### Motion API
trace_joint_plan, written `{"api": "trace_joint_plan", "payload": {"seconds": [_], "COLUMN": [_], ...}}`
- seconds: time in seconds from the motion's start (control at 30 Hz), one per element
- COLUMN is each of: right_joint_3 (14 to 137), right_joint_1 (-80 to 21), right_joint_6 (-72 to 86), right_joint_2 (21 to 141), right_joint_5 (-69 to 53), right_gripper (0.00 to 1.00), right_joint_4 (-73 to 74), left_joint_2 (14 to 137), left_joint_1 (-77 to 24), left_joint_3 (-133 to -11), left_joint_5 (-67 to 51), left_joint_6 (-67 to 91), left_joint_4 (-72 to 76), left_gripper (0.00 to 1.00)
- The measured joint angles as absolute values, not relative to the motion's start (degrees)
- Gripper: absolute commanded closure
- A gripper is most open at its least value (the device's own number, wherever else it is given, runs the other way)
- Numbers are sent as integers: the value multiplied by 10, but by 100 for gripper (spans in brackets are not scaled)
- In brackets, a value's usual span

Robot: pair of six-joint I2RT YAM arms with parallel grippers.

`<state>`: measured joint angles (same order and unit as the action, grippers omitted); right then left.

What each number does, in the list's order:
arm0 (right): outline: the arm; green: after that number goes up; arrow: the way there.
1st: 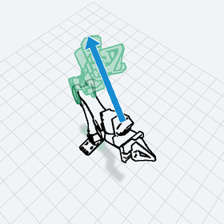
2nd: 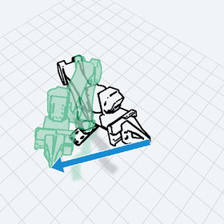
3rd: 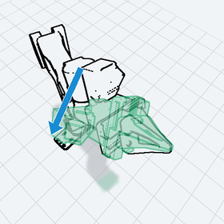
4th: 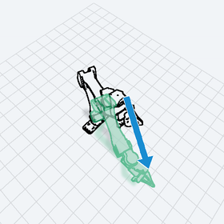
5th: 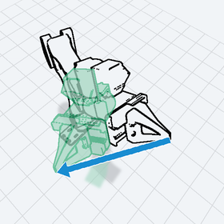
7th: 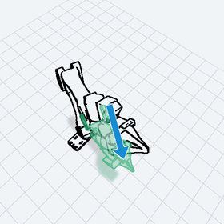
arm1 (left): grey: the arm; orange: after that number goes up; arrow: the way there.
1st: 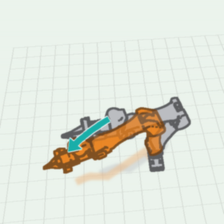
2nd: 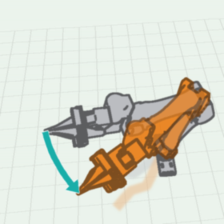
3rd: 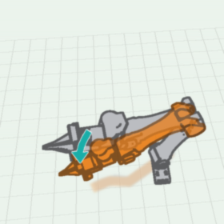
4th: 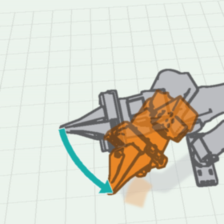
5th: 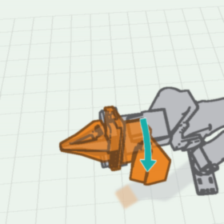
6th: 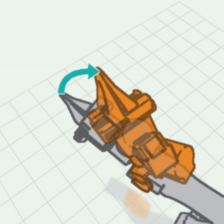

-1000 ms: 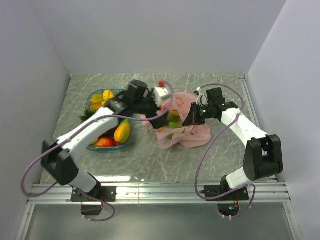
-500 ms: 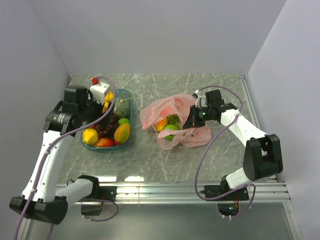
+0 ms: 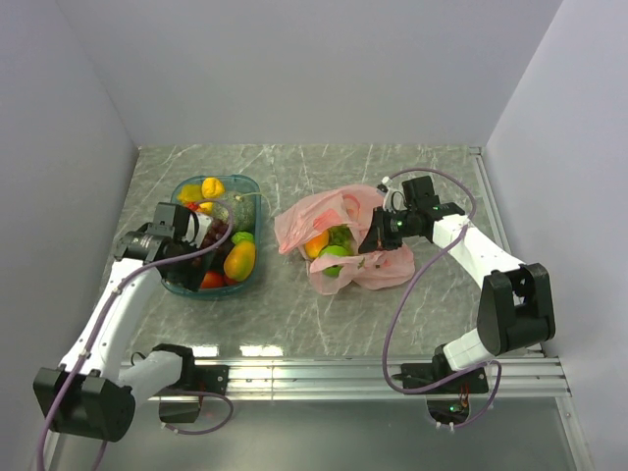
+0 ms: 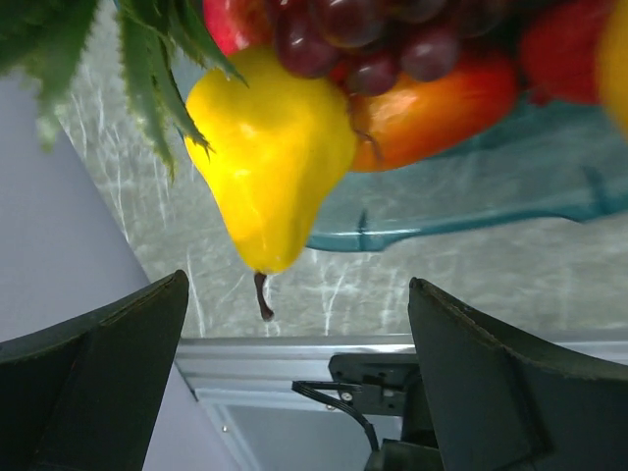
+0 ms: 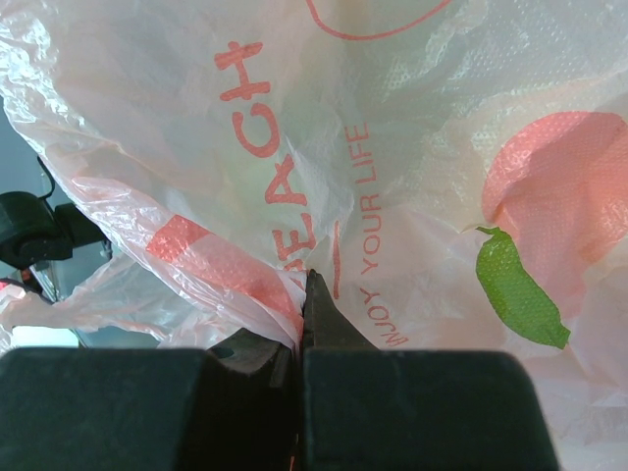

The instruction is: Place the fake fruits into the plastic bag and tie a complex knot

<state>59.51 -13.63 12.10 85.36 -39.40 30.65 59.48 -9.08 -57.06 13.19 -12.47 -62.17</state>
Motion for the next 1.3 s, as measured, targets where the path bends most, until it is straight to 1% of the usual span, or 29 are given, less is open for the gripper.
{"api": "trace_joint_plan", "payload": {"seconds": [0.2,0.37,0.57,0.83,1.03,1.13,1.17,1.23,1.27,1.3], "right_joint_3": [595,595,595,598,598,598,599,600,600,600], "right_joint_1": [-136,-136,-136,-136,-136,-136,-136,-136,-136,-136], "right_joint_6": [121,121,121,121,121,121,121,121,121,121], "right_joint_2": [854,854,854,854,854,854,854,854,854,854], "right_joint_5": [-394,-394,-394,-394,-392,-391,-390,-390,-390,-390], "right_gripper": [100,100,100,100,100,100,100,100,100,100], "right_joint_4": [307,307,308,312,314,314,316,316,316,317], "left_joint_2": [626,603,591,594,607,613,613,613,613,612], "left_joint_1": [-57,-19,14,31,40,45,45,47,47,47], "left_joint_3": [-547,-519,-493,-470,-458,-449,-445,-442,-442,-442], "left_joint_5": [136,98,53,-2,-23,-28,-29,-30,-30,-30], "left_joint_6": [-155,-196,-222,-246,-258,-262,-263,-267,-269,-269], "left_joint_4": [-575,-511,-474,-439,-416,-403,-401,-402,-402,-403], "left_gripper": [1,1,1,1,1,6,12,18,24,27]}}
